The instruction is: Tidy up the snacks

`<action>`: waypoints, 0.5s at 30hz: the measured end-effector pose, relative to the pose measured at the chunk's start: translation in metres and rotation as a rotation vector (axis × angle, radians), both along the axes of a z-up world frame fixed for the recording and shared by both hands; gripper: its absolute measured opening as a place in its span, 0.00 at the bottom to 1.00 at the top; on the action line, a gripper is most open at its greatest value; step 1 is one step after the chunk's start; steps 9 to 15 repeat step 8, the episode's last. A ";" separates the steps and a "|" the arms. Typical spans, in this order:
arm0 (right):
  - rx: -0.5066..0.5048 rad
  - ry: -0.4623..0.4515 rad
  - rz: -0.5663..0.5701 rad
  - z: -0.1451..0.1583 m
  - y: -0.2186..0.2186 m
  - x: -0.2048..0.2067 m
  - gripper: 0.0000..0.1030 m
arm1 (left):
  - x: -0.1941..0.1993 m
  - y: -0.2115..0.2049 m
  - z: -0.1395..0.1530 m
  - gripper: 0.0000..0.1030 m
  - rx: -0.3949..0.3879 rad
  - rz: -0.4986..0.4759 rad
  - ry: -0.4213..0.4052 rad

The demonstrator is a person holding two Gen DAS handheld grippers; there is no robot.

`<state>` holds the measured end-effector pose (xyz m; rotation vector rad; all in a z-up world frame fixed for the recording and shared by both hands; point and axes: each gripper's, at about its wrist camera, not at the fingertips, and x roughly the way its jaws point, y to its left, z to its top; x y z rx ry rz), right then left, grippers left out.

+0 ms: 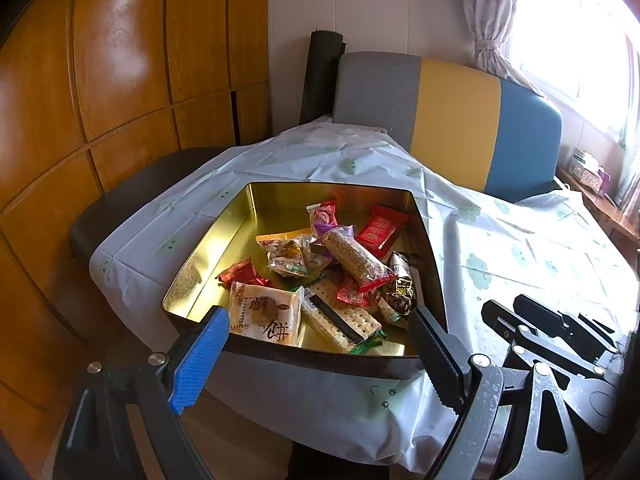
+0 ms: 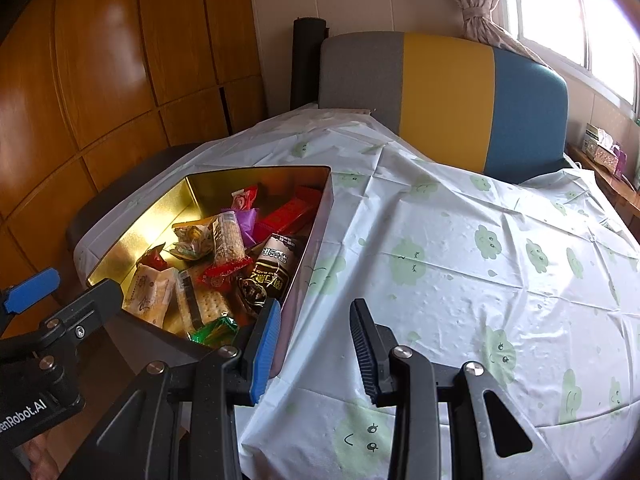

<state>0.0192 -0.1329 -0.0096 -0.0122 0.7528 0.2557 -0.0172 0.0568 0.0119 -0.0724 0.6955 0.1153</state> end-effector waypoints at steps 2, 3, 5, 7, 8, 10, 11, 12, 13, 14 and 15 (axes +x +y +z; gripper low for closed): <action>0.001 0.005 0.000 -0.002 0.000 0.000 0.35 | 0.000 0.001 -0.001 0.88 0.005 0.009 -0.004; 0.003 0.008 0.000 -0.002 -0.001 0.000 0.35 | -0.001 0.002 -0.001 0.88 0.008 0.014 -0.013; 0.006 0.010 -0.003 -0.003 -0.001 0.000 0.35 | -0.002 0.004 0.000 0.88 0.009 0.022 -0.027; 0.009 0.012 -0.003 -0.003 -0.004 0.001 0.35 | -0.002 0.006 0.001 0.88 0.006 0.024 -0.030; 0.010 0.011 -0.006 -0.002 -0.005 0.002 0.35 | -0.001 0.007 0.001 0.88 -0.004 0.022 -0.025; 0.010 0.011 -0.006 -0.002 -0.005 0.002 0.35 | -0.001 0.007 0.001 0.88 -0.004 0.022 -0.025; 0.010 0.011 -0.006 -0.002 -0.005 0.002 0.35 | -0.001 0.007 0.001 0.88 -0.004 0.022 -0.025; 0.010 0.011 -0.006 -0.002 -0.005 0.002 0.35 | -0.001 0.007 0.001 0.88 -0.004 0.022 -0.025; 0.010 0.011 -0.006 -0.002 -0.005 0.002 0.35 | -0.001 0.007 0.001 0.88 -0.004 0.022 -0.025; 0.010 0.011 -0.006 -0.002 -0.005 0.002 0.35 | -0.001 0.007 0.001 0.88 -0.004 0.022 -0.025; 0.010 0.011 -0.006 -0.002 -0.005 0.002 0.35 | -0.001 0.007 0.001 0.88 -0.004 0.022 -0.025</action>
